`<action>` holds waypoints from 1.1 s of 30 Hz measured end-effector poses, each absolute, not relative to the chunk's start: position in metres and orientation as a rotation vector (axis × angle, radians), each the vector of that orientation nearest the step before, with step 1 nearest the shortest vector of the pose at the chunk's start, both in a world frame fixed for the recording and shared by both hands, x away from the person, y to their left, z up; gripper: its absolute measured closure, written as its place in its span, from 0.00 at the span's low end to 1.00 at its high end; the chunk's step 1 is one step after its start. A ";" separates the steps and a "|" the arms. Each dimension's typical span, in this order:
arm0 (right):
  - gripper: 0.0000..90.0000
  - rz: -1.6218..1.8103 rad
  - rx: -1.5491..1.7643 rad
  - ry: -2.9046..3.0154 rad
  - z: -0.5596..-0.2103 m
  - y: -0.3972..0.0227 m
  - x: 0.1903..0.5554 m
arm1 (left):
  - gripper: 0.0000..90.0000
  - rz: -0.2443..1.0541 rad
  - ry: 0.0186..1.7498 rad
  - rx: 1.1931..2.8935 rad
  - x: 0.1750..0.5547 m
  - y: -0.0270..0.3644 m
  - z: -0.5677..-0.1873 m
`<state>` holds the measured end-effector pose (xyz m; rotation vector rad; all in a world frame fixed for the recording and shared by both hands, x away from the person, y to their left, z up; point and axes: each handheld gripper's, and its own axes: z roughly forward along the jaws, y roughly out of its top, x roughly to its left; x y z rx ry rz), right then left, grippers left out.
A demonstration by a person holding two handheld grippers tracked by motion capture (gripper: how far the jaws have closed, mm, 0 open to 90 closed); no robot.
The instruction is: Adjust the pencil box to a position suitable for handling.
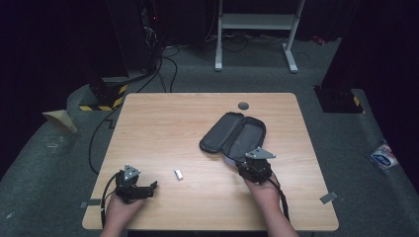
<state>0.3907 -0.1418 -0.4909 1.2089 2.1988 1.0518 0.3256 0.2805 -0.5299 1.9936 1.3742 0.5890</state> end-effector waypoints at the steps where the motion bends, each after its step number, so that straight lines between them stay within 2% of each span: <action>1: 0.71 1.060 1.217 2.203 -0.492 -0.141 0.391 | 0.07 0.587 1.373 1.987 0.325 0.281 -0.530; 2: 0.71 1.060 1.217 2.203 -0.492 -0.141 0.391 | 0.08 0.587 1.373 1.987 0.325 0.281 -0.530; 6: 0.90 1.102 1.167 2.224 -0.495 -0.126 0.383 | 0.14 0.596 1.372 1.971 0.323 0.282 -0.529; 11: 0.95 1.153 1.143 2.227 -0.498 -0.106 0.375 | 0.18 0.606 1.369 1.967 0.323 0.283 -0.529; 14: 0.95 1.186 1.110 2.238 -0.500 -0.086 0.370 | 0.22 0.610 1.370 1.953 0.322 0.283 -0.529; 15: 0.83 1.216 1.091 2.255 -0.497 -0.072 0.369 | 0.26 0.612 1.370 1.952 0.321 0.283 -0.529; 18: 0.78 1.276 1.105 2.229 -0.489 -0.071 0.365 | 0.32 0.618 1.361 1.944 0.320 0.284 -0.528; 19: 0.73 1.287 1.109 2.181 -0.480 -0.081 0.362 | 0.38 0.602 1.355 1.935 0.319 0.283 -0.528; 20: 0.73 1.287 1.109 2.181 -0.480 -0.081 0.362 | 0.40 0.602 1.355 1.935 0.319 0.283 -0.528; 24: 0.68 1.169 1.176 2.059 -0.467 -0.139 0.365 | 0.45 0.597 1.297 1.901 0.313 0.266 -0.516; 25: 0.68 1.169 1.176 2.059 -0.467 -0.139 0.365 | 0.46 0.597 1.297 1.901 0.313 0.266 -0.516; 28: 0.68 1.116 1.290 1.962 -0.469 -0.190 0.378 | 0.50 0.613 1.233 1.909 0.312 0.243 -0.503; 29: 0.68 1.116 1.290 1.962 -0.469 -0.190 0.378 | 0.50 0.621 1.207 1.911 0.313 0.234 -0.498; 30: 0.68 1.109 1.325 1.935 -0.471 -0.208 0.385 | 0.56 0.614 1.184 1.896 0.314 0.221 -0.493; 33: 0.68 1.117 1.345 1.920 -0.473 -0.216 0.391 | 0.61 0.597 1.145 1.904 0.319 0.188 -0.486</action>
